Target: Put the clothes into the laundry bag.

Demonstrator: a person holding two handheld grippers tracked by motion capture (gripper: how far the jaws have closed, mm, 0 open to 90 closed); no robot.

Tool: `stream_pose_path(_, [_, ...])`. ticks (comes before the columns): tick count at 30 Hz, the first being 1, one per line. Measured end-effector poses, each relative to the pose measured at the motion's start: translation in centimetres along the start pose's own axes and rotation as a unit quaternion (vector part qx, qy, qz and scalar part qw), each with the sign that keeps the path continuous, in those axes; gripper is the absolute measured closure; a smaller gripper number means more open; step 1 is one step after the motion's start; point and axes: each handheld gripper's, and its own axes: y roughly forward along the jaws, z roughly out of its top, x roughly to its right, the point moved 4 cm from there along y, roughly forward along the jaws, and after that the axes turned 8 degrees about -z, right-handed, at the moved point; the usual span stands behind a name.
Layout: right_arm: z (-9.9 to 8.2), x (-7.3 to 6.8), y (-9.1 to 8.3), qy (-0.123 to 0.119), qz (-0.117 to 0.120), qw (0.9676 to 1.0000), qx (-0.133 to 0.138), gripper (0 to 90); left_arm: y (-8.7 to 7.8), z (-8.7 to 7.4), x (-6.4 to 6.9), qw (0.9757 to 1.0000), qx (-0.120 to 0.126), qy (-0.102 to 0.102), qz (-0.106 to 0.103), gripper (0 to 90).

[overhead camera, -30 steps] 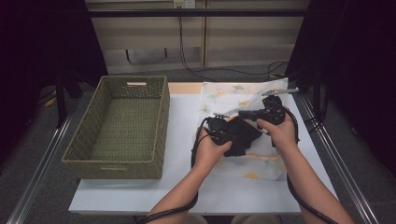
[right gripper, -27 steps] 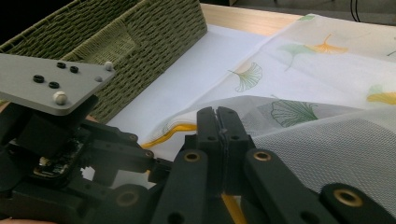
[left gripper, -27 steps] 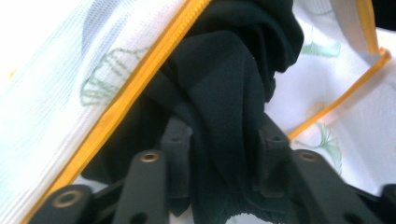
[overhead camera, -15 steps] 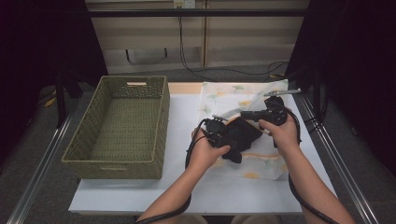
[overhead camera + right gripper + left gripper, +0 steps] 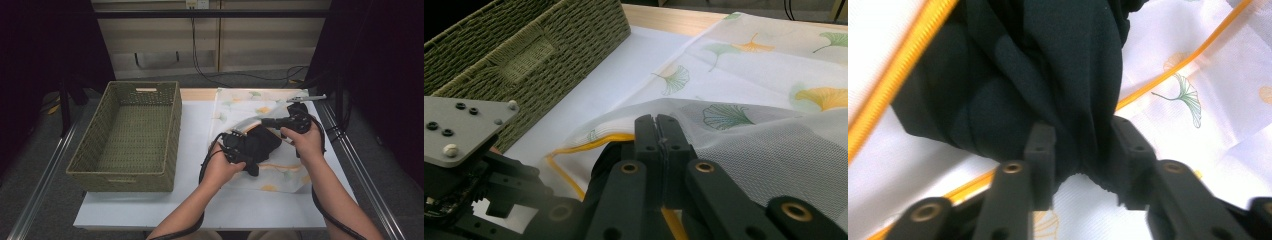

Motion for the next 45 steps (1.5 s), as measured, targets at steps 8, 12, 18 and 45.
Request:
stream_pose_path(8, [-0.1,0.0,0.2,0.001,0.003,1.0,0.0,89.6,0.7,0.2,0.0,0.9997,0.011,-0.019,-0.008,84.4])
stream_pose_path(12, [-0.2,0.0,0.2,0.001,0.004,1.0,-0.001,89.6,0.8,0.5,0.2,0.9993,0.027,-0.022,-0.01,84.9])
stream_pose_path(18, [-0.2,0.3,0.2,0.01,0.004,0.9999,0.0,89.6,1.0,1.1,0.3,0.9987,0.045,-0.022,-0.009,85.3])
stream_pose_path(45, [-0.4,0.3,0.2,0.009,0.009,0.9999,-0.001,89.6,2.3,2.7,0.1,0.9943,0.102,-0.025,0.015,85.4])
